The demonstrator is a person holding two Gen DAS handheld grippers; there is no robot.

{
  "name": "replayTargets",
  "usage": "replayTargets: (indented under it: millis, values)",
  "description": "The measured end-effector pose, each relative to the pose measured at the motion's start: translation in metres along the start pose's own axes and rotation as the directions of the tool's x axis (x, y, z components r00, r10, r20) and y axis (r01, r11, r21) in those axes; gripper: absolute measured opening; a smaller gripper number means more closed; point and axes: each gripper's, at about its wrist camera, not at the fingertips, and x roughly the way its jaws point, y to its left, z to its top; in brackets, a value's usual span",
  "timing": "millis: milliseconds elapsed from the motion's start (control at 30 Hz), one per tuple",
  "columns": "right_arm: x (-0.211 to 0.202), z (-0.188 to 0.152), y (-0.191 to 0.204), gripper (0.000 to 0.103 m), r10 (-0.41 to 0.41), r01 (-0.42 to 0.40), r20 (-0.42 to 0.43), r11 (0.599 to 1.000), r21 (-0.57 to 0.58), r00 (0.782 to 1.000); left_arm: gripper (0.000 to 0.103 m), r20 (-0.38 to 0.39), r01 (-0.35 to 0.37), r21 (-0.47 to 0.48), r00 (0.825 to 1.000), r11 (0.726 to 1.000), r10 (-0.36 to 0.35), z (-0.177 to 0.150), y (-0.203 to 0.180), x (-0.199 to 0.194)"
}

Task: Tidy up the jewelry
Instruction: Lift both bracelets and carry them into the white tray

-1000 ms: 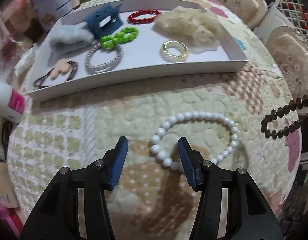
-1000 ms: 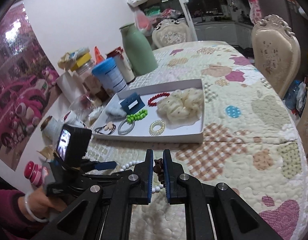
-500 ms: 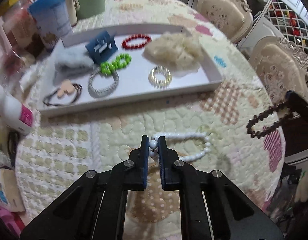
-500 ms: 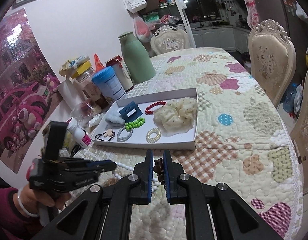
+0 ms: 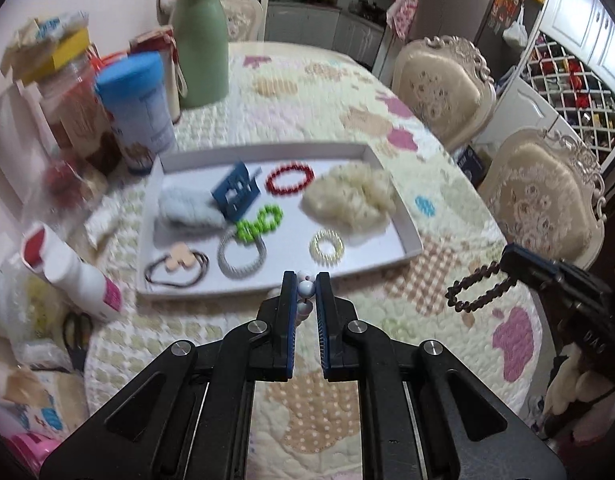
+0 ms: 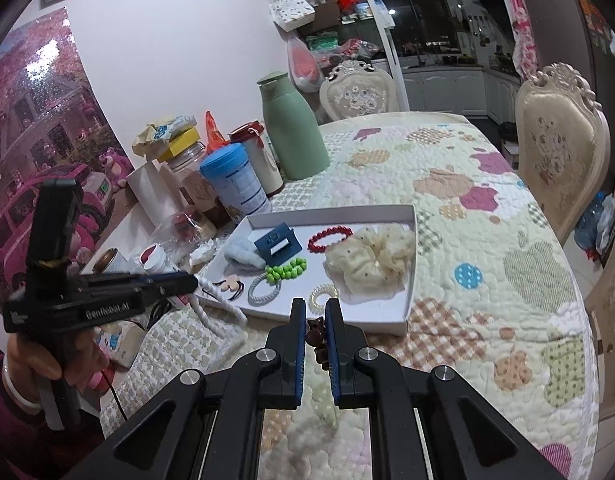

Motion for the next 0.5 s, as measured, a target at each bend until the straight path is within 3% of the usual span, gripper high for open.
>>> replayTargets:
  millis: [200,500]
  values:
    - [0.014,0.015,0.003,0.009,0.003,-0.003,-0.007,1.000,-0.021,1.000,0.008,0.045,-0.033,0.011,0.998,0.999,0.033,0.026,0.003,-0.006]
    - [0.042,0.033,0.000,0.009,0.005,-0.005,-0.028,1.000,-0.011,1.000,0.008,0.051,-0.032,0.052,0.998,0.998,0.030,0.053,-0.013,0.010]
